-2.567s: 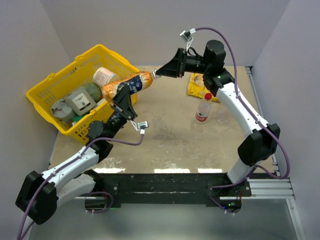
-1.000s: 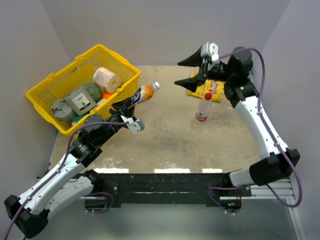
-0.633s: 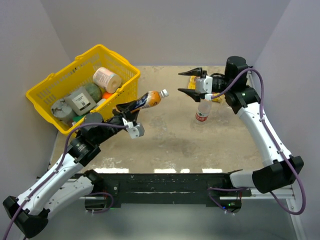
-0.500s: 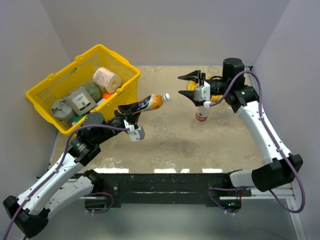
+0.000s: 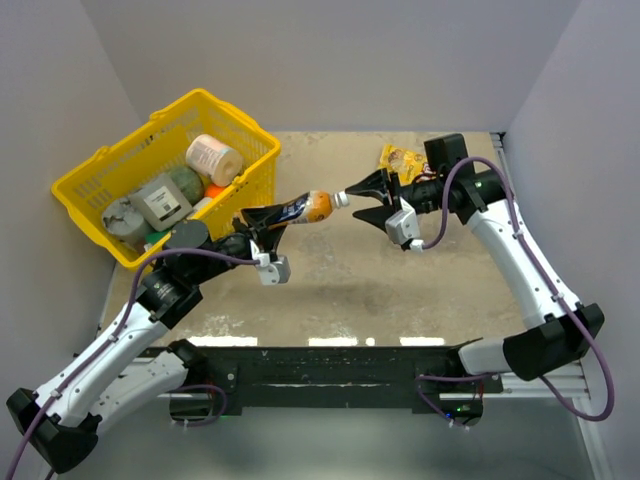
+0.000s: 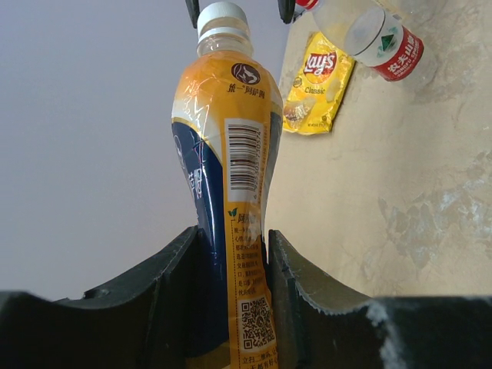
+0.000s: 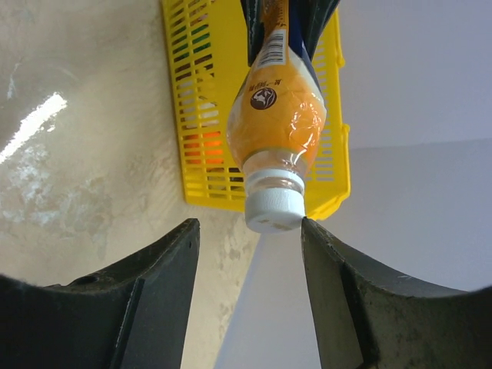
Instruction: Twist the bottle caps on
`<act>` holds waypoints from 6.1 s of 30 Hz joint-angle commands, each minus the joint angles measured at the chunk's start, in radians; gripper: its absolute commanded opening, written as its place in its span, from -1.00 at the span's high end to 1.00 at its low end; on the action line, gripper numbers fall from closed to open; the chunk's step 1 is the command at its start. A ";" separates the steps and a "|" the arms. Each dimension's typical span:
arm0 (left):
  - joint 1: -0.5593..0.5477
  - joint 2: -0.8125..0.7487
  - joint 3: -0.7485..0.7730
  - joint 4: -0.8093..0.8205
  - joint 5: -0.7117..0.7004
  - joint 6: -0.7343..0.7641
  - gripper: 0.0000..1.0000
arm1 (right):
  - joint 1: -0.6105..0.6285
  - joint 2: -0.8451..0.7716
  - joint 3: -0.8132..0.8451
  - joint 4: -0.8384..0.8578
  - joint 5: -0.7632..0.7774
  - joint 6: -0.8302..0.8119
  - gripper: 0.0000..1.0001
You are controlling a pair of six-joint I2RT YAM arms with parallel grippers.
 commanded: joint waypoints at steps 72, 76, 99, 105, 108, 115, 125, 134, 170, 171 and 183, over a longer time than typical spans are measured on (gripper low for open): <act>-0.009 0.053 -0.035 0.221 0.111 0.281 1.00 | 0.137 -0.013 0.117 0.179 0.072 0.506 1.00; -0.025 0.065 -0.042 0.245 0.092 0.373 1.00 | 0.139 0.027 0.149 0.269 0.109 0.735 1.00; -0.045 0.044 -0.237 0.402 0.157 0.839 1.00 | 0.148 0.535 0.898 -0.263 -0.006 1.299 1.00; -0.043 0.027 -0.282 0.433 0.147 0.889 1.00 | 0.130 0.645 0.935 -0.417 -0.165 1.467 1.00; -0.043 0.007 -0.282 0.411 0.137 0.855 1.00 | 0.104 0.674 0.877 -0.277 -0.323 1.684 1.00; -0.043 -0.050 -0.245 0.313 0.020 0.683 1.00 | 0.006 0.452 0.356 1.419 -0.300 3.016 -0.97; -0.043 -0.030 -0.008 -0.019 -0.053 0.133 1.00 | -0.182 0.385 0.334 1.901 -0.330 2.902 -0.98; -0.041 0.021 0.126 -0.051 -0.089 -0.164 1.00 | -0.194 0.220 -0.135 2.703 -0.448 2.868 -0.98; 0.006 -0.071 0.053 -0.067 0.109 0.313 1.00 | -0.045 -0.258 -0.198 0.429 -0.054 0.498 -0.47; 0.006 -0.074 0.051 -0.067 0.115 0.318 1.00 | -0.044 -0.252 -0.184 0.408 -0.060 0.440 -0.46; 0.005 -0.047 0.060 0.006 0.143 0.303 1.00 | 0.084 -0.215 -0.222 0.442 -0.011 0.405 -0.39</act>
